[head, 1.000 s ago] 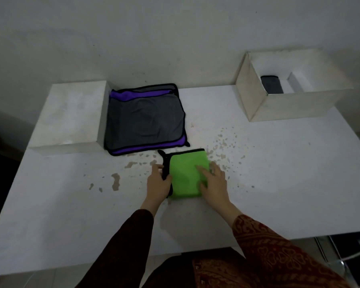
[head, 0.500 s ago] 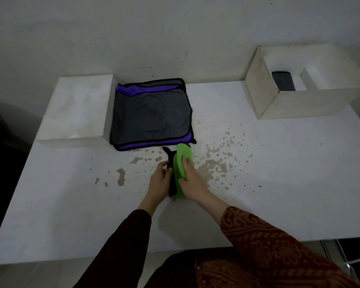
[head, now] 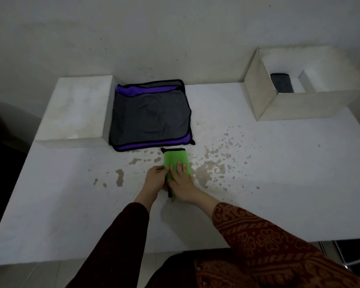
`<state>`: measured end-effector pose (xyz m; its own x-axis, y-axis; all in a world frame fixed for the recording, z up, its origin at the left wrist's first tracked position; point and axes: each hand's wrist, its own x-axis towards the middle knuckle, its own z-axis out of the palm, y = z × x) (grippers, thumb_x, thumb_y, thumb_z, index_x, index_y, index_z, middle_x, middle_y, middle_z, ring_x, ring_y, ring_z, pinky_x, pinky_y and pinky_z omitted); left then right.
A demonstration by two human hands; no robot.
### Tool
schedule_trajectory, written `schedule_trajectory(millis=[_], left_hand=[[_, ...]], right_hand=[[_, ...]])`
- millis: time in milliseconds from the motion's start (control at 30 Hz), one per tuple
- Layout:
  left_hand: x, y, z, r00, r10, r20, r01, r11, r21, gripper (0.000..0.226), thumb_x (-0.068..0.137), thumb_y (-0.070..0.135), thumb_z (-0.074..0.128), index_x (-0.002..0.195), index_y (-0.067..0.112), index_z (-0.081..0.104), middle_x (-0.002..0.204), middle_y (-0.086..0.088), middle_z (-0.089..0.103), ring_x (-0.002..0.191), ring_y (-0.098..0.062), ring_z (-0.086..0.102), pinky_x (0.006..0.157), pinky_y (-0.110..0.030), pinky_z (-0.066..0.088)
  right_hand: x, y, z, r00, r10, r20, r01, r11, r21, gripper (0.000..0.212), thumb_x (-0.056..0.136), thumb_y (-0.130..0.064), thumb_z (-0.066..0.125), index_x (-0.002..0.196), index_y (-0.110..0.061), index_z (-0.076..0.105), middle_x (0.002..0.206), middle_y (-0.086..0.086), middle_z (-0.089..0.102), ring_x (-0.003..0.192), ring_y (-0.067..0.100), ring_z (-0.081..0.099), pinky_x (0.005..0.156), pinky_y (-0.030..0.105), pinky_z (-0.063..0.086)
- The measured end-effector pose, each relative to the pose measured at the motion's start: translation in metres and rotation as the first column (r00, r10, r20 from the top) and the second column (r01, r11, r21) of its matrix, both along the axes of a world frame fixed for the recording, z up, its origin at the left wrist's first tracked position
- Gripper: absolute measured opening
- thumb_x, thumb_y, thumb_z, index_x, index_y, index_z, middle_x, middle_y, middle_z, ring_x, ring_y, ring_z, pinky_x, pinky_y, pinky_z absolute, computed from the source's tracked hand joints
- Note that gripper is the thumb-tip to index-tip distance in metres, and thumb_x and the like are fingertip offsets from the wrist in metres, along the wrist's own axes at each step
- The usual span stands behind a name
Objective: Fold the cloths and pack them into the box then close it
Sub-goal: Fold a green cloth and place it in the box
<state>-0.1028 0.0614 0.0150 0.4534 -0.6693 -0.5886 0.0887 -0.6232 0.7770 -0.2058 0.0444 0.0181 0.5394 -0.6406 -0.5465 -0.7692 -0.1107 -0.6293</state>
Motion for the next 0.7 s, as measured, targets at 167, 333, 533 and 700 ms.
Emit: schedule_trajectory(millis=[167, 333, 533, 700], left_hand=[[-0.004, 0.001, 0.009, 0.996, 0.005, -0.086, -0.013, 0.996, -0.091, 0.028, 0.094, 0.011, 0.049, 0.117, -0.004, 0.053, 0.102, -0.019, 0.061, 0.085, -0.03, 0.062, 0.07, -0.035, 0.055], [-0.024, -0.012, 0.031, 0.992, -0.018, -0.122, -0.005, 0.983, -0.185, 0.028, 0.096, 0.013, 0.047, 0.122, 0.002, 0.05, 0.107, -0.018, 0.063, 0.085, -0.027, 0.064, 0.063, -0.029, 0.052], [-0.065, -0.048, 0.054, 0.969, -0.243, 0.054, 0.245, 0.893, -0.376, 0.06, 0.09, 0.006, 0.056, 0.141, 0.022, 0.028, 0.126, -0.009, 0.052, 0.108, -0.023, 0.057, 0.078, -0.03, 0.055], [-0.104, -0.097, 0.079, 0.943, -0.319, 0.099, 0.33, 0.849, -0.412, 0.069, 0.089, 0.009, 0.058, 0.144, 0.032, 0.023, 0.125, -0.012, 0.053, 0.096, -0.023, 0.064, 0.081, -0.036, 0.056]], right_hand=[[-0.042, -0.012, 0.001, 0.864, -0.368, 0.344, 0.372, 0.927, 0.058, 0.043, 0.094, -0.008, 0.045, 0.134, -0.023, 0.048, 0.152, 0.011, 0.026, 0.141, 0.028, 0.025, 0.116, 0.046, 0.027], [-0.072, -0.036, 0.014, 0.766, -0.45, 0.459, 0.37, 0.893, 0.258, 0.045, 0.094, -0.007, 0.05, 0.134, -0.028, 0.047, 0.137, 0.001, 0.049, 0.115, 0.014, 0.054, 0.091, 0.024, 0.053], [-0.112, -0.08, 0.045, 0.728, -0.445, 0.522, 0.451, 0.884, 0.124, 0.046, 0.092, -0.007, 0.054, 0.134, -0.025, 0.049, 0.136, 0.004, 0.052, 0.116, 0.022, 0.056, 0.095, 0.039, 0.053], [-0.159, -0.131, 0.081, 0.727, -0.403, 0.556, 0.453, 0.89, 0.053, 0.045, 0.092, -0.008, 0.055, 0.134, -0.023, 0.049, 0.138, 0.005, 0.049, 0.116, 0.026, 0.056, 0.095, 0.045, 0.052]])
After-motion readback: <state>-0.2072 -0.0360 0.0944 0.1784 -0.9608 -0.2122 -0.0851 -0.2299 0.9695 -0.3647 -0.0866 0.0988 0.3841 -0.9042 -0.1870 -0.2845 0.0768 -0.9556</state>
